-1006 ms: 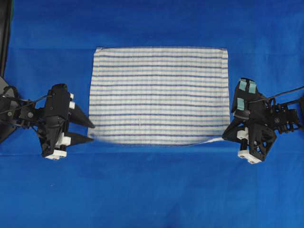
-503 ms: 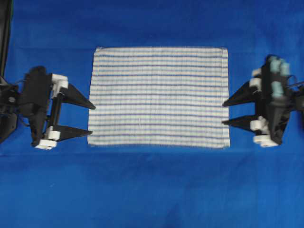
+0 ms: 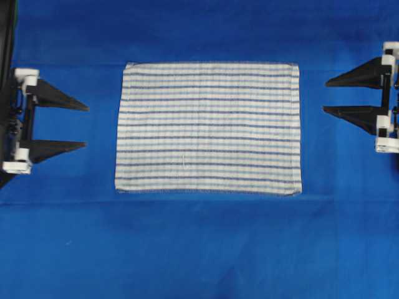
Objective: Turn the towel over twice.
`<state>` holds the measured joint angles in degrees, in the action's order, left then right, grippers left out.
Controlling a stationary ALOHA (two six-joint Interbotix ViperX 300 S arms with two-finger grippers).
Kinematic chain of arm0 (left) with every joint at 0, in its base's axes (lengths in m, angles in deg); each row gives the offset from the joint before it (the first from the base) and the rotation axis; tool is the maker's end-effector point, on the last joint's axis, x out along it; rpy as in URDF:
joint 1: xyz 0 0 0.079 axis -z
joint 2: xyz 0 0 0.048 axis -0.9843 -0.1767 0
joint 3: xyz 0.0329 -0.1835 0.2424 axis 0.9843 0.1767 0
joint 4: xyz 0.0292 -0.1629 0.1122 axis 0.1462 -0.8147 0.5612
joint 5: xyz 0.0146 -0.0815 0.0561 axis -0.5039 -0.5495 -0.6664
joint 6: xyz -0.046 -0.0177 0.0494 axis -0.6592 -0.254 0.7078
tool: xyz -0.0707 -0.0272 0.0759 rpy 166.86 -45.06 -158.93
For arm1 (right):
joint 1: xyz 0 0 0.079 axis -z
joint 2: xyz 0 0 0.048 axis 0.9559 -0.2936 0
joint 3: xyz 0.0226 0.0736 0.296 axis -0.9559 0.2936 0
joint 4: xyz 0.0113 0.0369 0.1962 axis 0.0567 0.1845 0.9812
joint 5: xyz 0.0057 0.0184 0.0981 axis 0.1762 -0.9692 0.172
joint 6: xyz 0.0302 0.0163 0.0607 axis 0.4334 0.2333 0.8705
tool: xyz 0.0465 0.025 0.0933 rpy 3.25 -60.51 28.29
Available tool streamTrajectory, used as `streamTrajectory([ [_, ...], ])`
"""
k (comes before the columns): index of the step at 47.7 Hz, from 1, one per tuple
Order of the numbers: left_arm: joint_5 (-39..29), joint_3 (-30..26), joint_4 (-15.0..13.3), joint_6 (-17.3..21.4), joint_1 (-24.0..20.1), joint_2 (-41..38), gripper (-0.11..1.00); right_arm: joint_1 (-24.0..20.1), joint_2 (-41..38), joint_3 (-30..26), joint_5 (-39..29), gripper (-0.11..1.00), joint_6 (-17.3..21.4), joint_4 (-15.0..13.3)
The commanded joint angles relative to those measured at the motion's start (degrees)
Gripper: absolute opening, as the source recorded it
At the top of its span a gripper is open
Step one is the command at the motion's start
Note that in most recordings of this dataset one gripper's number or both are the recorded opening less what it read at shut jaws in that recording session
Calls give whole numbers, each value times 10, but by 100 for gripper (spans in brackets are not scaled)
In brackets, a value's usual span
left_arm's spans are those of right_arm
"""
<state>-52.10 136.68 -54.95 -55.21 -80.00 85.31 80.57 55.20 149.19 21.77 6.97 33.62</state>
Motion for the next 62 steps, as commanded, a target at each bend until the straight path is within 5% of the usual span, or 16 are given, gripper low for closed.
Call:
streamTrajectory([
  [1,3,8,0,1,-4,20,73,9,5,12,33,62,1,0],
  [30,11,5,-1,-7,-15,21,74,26,-22,11,43,62,11,17],
  [46,18,-33,-1,-6,-123,-114,73,115,-127,-28,29,62,11,22],
  [62,100,-56,-1,0,-219,-279,73,191,-286,-81,18,62,10,22],
])
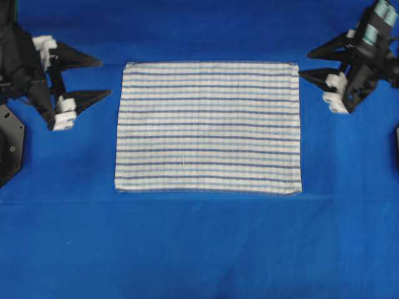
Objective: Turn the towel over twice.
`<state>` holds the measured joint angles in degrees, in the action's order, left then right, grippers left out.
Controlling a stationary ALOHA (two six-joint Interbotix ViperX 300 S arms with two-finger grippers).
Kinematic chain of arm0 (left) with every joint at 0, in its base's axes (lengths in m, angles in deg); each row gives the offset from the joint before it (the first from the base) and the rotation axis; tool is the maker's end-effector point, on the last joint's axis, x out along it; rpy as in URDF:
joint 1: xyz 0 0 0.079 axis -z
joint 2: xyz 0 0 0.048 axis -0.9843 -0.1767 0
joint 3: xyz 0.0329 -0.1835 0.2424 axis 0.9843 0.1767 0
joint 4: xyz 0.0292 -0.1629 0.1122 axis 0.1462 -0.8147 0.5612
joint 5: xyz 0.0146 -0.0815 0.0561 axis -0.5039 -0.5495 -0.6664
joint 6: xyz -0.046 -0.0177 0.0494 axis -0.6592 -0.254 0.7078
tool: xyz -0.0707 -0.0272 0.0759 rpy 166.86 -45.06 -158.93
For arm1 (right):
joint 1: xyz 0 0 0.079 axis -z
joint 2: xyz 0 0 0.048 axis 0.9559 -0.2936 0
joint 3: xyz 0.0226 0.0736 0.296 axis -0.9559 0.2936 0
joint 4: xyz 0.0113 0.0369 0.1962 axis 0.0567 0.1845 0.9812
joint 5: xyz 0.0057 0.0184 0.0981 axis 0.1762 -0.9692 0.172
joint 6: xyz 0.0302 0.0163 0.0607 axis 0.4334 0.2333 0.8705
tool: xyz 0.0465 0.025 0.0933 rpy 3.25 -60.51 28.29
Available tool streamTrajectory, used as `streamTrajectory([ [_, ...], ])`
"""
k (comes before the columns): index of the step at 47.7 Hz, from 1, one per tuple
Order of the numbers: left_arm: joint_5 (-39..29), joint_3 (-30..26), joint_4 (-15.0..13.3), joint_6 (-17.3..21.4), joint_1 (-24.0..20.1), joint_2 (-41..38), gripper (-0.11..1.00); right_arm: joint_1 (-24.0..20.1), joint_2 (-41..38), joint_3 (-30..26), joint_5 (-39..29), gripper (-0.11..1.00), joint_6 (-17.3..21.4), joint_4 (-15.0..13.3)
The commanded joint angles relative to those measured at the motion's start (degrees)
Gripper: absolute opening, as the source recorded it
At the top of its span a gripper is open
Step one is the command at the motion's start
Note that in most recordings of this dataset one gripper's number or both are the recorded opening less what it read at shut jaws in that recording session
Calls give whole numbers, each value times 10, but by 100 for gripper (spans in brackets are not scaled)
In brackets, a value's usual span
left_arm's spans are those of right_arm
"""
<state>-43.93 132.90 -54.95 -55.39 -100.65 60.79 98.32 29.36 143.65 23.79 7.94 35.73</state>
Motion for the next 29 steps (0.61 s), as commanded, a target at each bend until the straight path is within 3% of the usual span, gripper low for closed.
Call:
streamTrajectory([
  [1,23,-22,0,2,-14,-46,73,18,-37,-29,-4,62,0,0],
  [14,106,-52,0,4,-64,-211,73,55,-145,-61,-11,62,-2,-4],
  [29,171,-82,-1,4,-84,-331,74,82,-225,-71,16,62,-4,-10],
])
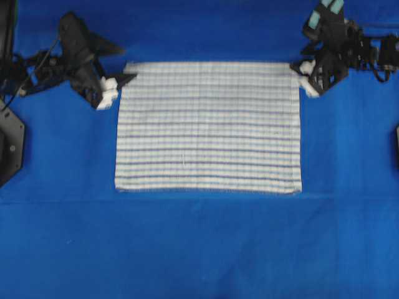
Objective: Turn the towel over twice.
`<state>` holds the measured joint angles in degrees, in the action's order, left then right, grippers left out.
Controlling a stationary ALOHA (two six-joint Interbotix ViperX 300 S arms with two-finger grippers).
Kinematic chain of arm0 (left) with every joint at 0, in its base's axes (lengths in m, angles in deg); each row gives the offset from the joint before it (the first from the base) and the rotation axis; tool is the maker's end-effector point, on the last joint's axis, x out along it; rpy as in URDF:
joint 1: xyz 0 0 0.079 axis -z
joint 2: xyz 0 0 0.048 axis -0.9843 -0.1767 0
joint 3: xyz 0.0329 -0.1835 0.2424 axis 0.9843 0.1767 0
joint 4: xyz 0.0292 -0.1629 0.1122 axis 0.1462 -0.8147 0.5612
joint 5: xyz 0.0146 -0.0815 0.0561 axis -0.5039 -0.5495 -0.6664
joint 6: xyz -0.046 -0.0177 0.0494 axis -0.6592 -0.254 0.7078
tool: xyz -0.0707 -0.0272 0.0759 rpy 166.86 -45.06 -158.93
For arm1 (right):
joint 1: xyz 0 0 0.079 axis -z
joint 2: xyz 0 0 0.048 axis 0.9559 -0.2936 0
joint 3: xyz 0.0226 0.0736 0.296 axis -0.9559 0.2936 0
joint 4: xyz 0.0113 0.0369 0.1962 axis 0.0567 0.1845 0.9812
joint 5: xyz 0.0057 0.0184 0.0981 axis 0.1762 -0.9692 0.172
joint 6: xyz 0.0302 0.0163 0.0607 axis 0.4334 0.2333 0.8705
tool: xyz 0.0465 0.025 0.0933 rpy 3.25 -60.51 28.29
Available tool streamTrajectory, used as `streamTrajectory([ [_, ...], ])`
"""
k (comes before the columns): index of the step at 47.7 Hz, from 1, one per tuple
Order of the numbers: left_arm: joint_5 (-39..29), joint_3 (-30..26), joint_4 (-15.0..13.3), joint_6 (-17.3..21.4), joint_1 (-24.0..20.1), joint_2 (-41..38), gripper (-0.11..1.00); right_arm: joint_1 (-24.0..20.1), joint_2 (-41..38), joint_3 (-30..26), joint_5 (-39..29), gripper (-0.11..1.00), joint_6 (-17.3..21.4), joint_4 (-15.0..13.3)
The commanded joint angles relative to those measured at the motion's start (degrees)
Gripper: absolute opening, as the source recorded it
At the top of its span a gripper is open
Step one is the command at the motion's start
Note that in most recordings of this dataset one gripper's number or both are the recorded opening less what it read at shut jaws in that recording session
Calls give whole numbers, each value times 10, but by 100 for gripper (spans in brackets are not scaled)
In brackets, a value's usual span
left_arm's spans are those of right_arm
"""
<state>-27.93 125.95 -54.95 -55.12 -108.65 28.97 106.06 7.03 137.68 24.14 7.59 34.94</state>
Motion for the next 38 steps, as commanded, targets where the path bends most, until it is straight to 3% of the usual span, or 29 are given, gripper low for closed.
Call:
streamTrajectory([
  [1,12,-15,0,1,-7,-22,73,5,-4,-11,16,62,-1,-2],
  [13,13,-31,0,2,-19,-69,73,7,-25,-11,32,60,-3,-1],
  [20,9,-36,0,2,-22,-77,69,8,-37,-11,31,52,-3,-2],
  [24,4,-37,0,3,-24,-82,58,8,-40,-11,31,40,-5,-2],
  [30,-10,-37,0,3,-24,-91,25,8,-40,-8,32,6,-5,-2],
  [35,-17,-36,0,3,-23,-92,3,7,-40,-8,31,5,-5,-2],
  [38,-18,-34,0,3,-22,-91,4,7,-39,-8,31,5,-5,-2],
])
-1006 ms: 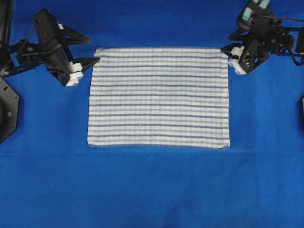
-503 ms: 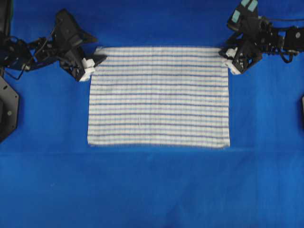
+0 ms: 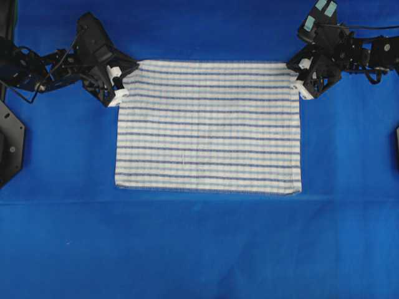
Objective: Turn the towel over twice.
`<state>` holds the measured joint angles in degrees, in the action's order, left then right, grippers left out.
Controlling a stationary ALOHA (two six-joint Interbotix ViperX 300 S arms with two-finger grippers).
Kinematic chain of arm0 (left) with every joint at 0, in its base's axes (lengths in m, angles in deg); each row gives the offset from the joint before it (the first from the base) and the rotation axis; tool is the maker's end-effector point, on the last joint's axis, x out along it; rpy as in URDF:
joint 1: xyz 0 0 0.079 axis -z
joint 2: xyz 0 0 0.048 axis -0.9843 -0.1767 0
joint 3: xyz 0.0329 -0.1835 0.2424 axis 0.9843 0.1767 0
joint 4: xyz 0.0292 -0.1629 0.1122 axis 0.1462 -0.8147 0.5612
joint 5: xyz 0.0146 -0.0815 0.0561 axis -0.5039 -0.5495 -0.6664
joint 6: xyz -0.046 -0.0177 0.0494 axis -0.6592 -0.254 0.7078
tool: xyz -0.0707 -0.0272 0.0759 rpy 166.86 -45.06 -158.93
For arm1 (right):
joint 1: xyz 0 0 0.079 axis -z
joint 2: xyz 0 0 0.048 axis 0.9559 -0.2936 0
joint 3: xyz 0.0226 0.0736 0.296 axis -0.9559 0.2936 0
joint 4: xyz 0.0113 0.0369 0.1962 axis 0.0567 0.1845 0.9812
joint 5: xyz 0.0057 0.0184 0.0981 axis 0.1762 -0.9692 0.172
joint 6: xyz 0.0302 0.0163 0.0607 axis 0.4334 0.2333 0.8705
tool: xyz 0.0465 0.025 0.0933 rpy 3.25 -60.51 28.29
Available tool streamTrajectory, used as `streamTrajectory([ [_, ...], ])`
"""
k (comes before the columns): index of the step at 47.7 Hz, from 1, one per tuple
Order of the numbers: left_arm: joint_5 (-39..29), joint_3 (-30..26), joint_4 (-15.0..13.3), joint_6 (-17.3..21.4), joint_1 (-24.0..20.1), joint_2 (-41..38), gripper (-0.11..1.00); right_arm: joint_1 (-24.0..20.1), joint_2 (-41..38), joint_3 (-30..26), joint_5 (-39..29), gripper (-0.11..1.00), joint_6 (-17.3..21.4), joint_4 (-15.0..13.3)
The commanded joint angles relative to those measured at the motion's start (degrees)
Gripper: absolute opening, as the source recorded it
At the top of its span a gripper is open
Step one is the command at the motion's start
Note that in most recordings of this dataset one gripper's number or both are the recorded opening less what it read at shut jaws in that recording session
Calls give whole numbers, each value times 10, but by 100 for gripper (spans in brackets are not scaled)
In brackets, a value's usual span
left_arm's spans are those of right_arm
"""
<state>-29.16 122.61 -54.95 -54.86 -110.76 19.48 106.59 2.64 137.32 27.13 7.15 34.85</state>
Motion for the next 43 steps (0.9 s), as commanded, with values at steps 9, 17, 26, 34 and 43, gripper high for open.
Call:
streamTrajectory([
  [9,-5,4,0,-3,1,11,4,3,10,-7,2,5,-1,2],
  [17,-14,5,0,-3,2,62,4,15,44,-13,-3,5,-1,2],
  [26,-47,-4,0,0,-5,142,4,52,101,-14,-7,5,-2,-1],
  [34,-79,-21,0,1,-29,212,4,77,163,-33,-33,5,-7,-10],
  [43,-107,-49,0,2,-54,285,4,80,238,-75,-94,5,-11,-34],
])
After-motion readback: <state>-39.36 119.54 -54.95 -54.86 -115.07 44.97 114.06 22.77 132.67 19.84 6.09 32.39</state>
